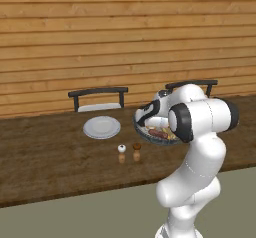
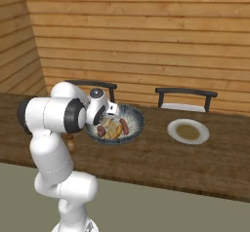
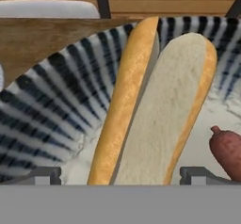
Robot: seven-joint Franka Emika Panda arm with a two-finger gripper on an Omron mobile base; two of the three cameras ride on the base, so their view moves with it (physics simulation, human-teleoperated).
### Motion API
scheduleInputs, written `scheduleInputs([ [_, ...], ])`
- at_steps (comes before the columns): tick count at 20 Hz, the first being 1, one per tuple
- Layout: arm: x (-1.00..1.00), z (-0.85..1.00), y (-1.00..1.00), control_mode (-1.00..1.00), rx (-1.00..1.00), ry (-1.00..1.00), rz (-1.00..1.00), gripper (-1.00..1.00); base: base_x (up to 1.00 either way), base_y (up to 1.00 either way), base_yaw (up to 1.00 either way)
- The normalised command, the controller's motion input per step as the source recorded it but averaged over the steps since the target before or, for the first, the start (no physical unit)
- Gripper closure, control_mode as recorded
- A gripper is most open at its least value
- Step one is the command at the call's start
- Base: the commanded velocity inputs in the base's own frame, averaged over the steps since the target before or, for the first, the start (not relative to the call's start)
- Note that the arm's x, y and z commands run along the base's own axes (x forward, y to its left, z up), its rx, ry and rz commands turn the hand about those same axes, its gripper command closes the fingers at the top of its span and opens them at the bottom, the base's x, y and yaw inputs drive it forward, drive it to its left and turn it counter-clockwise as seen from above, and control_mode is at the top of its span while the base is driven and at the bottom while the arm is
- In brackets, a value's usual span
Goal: Place one bun and one sausage from the bowl on each plate.
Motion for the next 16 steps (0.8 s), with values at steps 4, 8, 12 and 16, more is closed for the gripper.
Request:
scheduleInputs([
  [4,0.03,0.00,0.00,-1.00,0.00,0.00,-0.01,-1.00,0.00,0.00,0.00],
  [8,0.13,0.00,0.00,-1.00,0.00,0.00,-0.02,-1.00,0.00,0.00,0.00],
  [12,0.26,0.00,0.00,-1.00,0.00,0.00,-0.01,-1.00,0.00,0.00,0.00],
  [16,0.14,-0.04,0.00,-1.00,0.00,0.00,0.00,-1.00,0.00,0.00,0.00],
])
